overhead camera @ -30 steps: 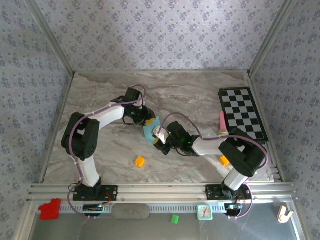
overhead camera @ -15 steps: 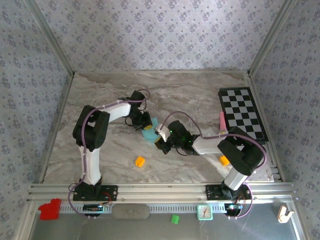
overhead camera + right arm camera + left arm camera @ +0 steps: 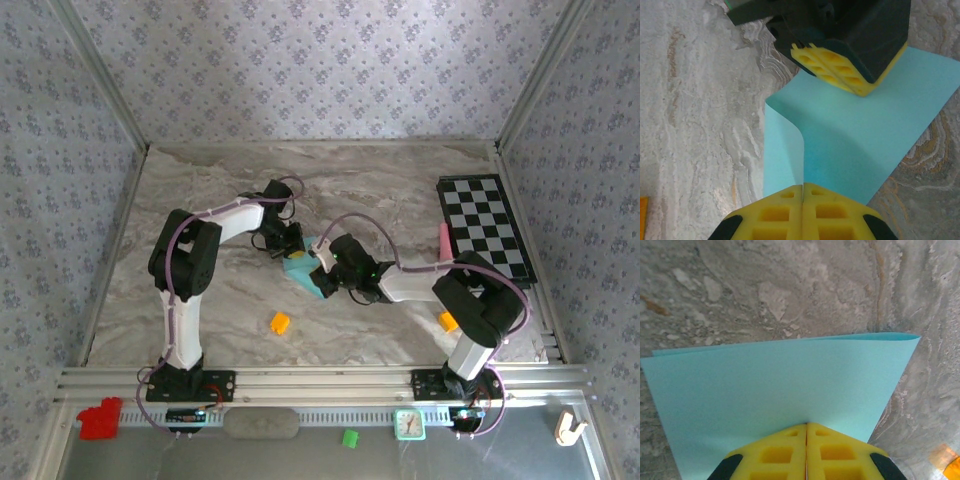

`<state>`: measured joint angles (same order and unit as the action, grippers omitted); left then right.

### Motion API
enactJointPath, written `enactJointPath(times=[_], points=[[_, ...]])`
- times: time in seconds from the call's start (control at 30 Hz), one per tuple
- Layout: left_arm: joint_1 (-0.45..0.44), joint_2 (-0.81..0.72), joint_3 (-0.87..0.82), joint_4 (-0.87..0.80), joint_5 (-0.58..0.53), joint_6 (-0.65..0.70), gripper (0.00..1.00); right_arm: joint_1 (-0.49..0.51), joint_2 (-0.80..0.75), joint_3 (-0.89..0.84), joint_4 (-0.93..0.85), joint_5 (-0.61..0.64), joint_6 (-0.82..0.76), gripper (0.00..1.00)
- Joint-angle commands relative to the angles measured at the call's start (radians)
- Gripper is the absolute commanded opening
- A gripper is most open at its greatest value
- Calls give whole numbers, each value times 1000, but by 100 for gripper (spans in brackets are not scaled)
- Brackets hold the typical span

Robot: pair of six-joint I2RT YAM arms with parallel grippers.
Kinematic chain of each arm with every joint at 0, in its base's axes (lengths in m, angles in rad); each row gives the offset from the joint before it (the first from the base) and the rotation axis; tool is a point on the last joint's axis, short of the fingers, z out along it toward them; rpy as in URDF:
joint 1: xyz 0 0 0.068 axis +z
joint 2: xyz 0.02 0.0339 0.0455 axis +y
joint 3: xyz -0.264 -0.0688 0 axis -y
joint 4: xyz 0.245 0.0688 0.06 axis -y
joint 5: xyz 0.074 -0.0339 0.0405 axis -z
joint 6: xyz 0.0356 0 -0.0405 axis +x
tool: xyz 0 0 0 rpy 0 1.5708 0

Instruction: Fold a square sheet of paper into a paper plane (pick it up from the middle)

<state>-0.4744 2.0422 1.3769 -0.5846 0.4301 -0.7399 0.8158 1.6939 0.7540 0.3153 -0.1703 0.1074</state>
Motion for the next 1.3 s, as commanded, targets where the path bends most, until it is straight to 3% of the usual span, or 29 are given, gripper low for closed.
enactJointPath(times=[0.0, 1.27], points=[[-13, 38, 8, -47, -11, 24, 8, 3, 21, 38, -57, 23, 26, 5], [-13, 36, 8, -26, 2, 14, 8, 2, 87, 88, -153, 45, 86, 4]])
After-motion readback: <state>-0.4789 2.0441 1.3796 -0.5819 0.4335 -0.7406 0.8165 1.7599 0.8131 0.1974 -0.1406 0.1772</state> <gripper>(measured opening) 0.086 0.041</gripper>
